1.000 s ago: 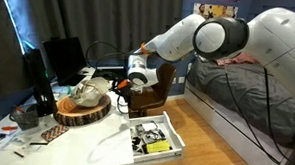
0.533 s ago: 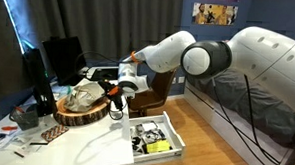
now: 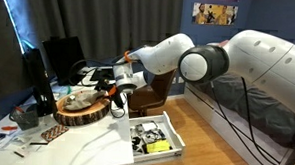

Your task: Move the cap to the right

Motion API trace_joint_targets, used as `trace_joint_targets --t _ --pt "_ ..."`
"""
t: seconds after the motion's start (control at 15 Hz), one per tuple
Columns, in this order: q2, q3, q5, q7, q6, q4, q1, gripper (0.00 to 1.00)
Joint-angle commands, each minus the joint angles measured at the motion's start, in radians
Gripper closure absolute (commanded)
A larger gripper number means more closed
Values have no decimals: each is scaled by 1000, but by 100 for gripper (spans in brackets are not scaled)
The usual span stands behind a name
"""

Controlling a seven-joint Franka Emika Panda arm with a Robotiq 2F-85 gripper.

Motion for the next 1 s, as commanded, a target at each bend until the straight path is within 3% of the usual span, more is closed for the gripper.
trace_joint_targets --t 0.0,0.13,0.4,0.47,0.67,0.73,0.93 --pt "-157 -58 -196 141 -57 -233 17 7" --pt "-225 -82 -300 185 -122 -319 29 0" --pt "-388 -88 -396 148 -252 -493 30 0" --pt "-424 -25 -484 167 -241 -537 -12 0" --pt "-541 -27 -666 193 -202 -678 -3 0" --pt "-583 -112 -669 190 -206 -727 64 0" --pt "-707 -139 -731 145 -133 -876 104 0"
